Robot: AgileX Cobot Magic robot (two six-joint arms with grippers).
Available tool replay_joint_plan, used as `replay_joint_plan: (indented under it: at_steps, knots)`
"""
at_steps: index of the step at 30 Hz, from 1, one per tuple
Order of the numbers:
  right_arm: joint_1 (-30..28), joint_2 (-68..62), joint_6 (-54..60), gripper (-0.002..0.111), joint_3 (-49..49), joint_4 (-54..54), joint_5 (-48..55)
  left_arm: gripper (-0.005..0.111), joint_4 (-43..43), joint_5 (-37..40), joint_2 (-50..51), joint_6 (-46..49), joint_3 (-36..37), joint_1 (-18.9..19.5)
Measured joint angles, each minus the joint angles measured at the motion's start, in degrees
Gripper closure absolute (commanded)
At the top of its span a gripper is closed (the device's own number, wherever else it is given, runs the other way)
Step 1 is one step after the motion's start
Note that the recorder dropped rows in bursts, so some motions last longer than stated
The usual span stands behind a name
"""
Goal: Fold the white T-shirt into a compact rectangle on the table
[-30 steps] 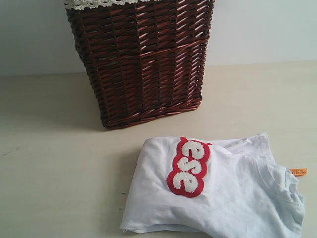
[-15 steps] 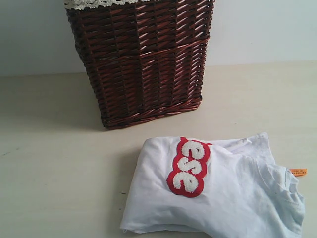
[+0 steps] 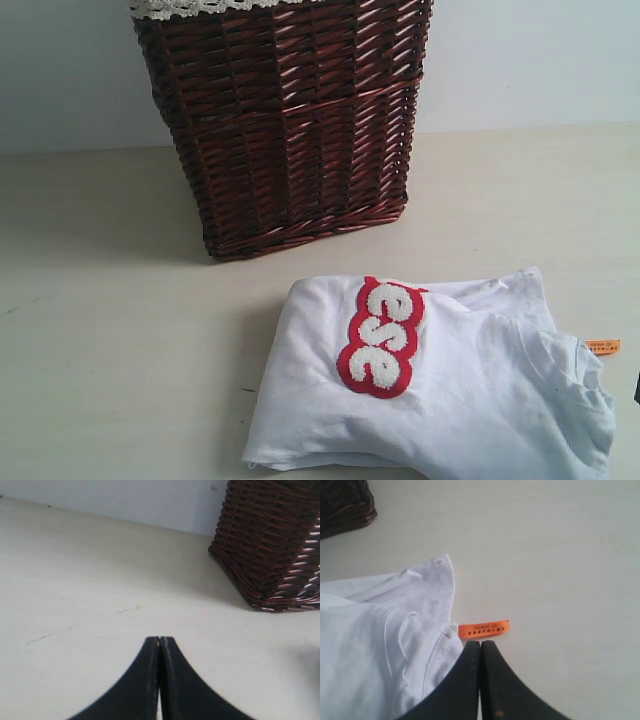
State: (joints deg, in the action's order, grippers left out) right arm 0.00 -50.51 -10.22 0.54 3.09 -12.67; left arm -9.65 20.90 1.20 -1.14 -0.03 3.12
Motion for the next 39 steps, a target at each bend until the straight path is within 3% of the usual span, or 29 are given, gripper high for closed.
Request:
replay_joint_plan:
  at_steps: [19, 26, 31, 39]
  knots:
    - [0.0, 1.99, -0.33, 0.108, -0.28, 0.0, 5.24, 0.107, 0.0, 0.0, 0.0, 0.0, 0.0, 0.0]
    - [0.0, 21.06, -0.33, 0.108, -0.28, -1.43, 14.4, 0.107, 0.0, 0.0, 0.0, 0.0, 0.0, 0.0]
    - [0.0, 35.1, 5.64, 0.108, -0.28, 1.31, 21.47, 0.107, 0.0, 0.0, 0.0, 0.0, 0.0, 0.0]
    - [0.0, 48.07, 6.61, 0.108, -0.28, 1.34, 29.09, 0.107, 0.0, 0.0, 0.0, 0.0, 0.0, 0.0]
